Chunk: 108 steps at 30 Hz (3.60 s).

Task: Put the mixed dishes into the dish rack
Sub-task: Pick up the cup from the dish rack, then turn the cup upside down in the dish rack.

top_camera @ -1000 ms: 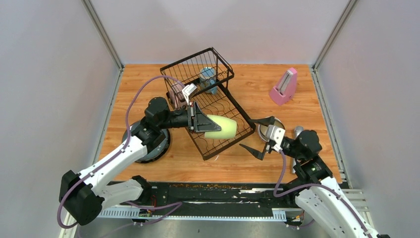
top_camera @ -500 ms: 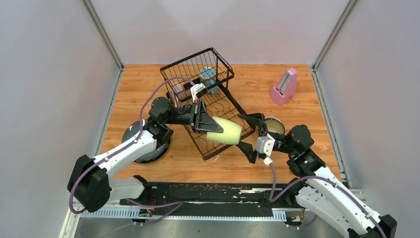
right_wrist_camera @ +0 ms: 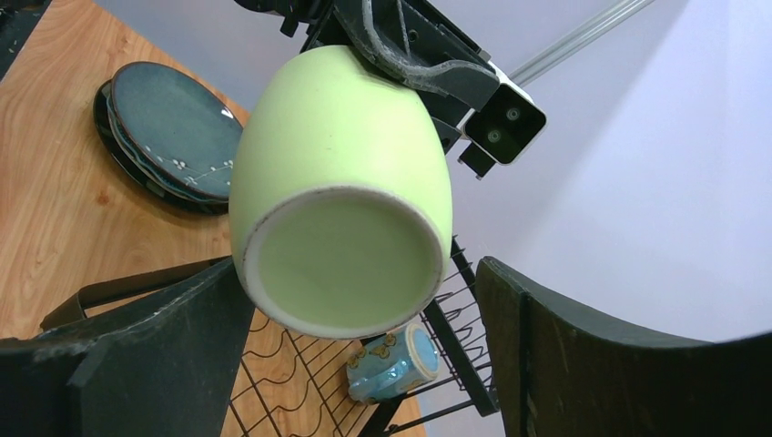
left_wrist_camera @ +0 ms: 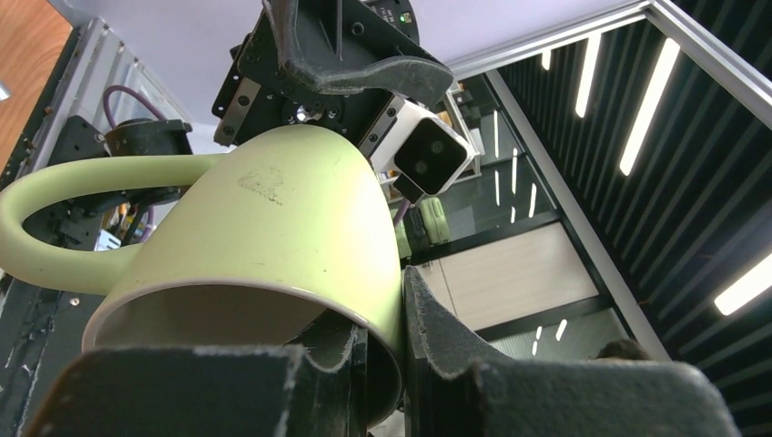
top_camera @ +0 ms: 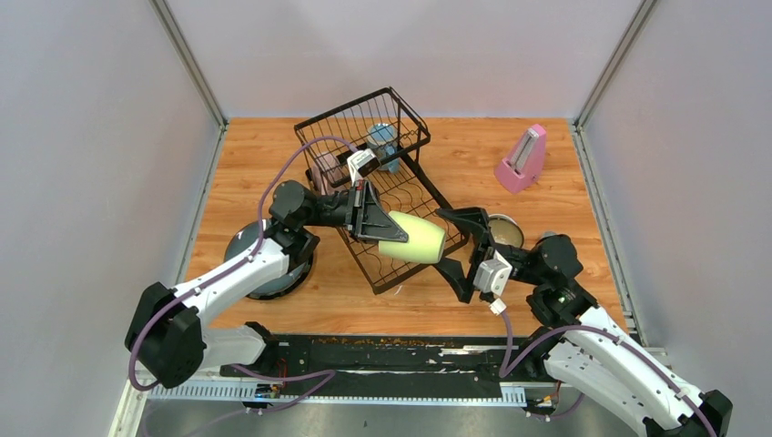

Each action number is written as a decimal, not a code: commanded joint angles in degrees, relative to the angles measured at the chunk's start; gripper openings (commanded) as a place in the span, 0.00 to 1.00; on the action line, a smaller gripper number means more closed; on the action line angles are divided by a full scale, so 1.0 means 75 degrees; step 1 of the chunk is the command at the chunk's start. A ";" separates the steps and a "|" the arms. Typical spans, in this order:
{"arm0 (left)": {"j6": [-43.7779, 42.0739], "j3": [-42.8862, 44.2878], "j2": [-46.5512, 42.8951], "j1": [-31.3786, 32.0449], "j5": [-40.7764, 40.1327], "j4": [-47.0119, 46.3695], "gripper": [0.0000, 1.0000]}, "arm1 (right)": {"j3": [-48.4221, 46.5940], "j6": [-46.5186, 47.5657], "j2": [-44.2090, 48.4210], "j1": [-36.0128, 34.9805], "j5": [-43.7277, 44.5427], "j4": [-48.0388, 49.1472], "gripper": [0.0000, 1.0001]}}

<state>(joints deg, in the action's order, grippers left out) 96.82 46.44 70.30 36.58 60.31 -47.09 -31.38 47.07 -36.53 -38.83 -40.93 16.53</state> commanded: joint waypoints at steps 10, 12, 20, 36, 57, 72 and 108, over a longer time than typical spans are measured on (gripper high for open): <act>0.0053 0.0164 0.0111 -0.0048 -0.0040 -0.0717 0.00 | -0.0397 -0.0421 -0.0188 -0.0324 -0.0880 0.1297 0.82; 0.0087 0.0159 0.0126 -0.0034 -0.0051 -0.0766 0.00 | -0.0451 -0.0411 -0.0240 -0.0374 -0.0878 0.1299 0.78; 0.0214 0.0223 0.0142 -0.0019 -0.0020 -0.1073 0.00 | -0.0490 -0.0178 -0.0369 -0.0412 -0.0609 0.1040 0.51; -0.0796 -0.0116 0.0412 -0.0781 0.0182 -0.0851 0.60 | -0.1099 -0.2603 -0.0415 -0.0413 0.0344 -0.0817 0.00; -0.8446 0.0849 -0.1203 -0.1887 -0.4504 1.0143 0.91 | -0.3212 -0.4968 -0.4026 -0.0393 0.3146 -0.2512 0.00; -0.7294 -0.1188 -0.3834 -0.1877 -0.6402 1.0054 0.93 | -0.5428 -0.6070 -0.7458 -0.0423 0.5849 -0.2628 0.01; -0.6287 -0.2194 -0.3253 -0.1876 -0.5949 0.8072 0.96 | -0.6347 -0.6136 -0.9033 -0.0776 0.5976 -0.3500 1.00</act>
<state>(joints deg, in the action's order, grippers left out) 49.25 30.06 45.93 22.68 15.16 16.69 -77.03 2.55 -104.38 -44.25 5.23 -10.07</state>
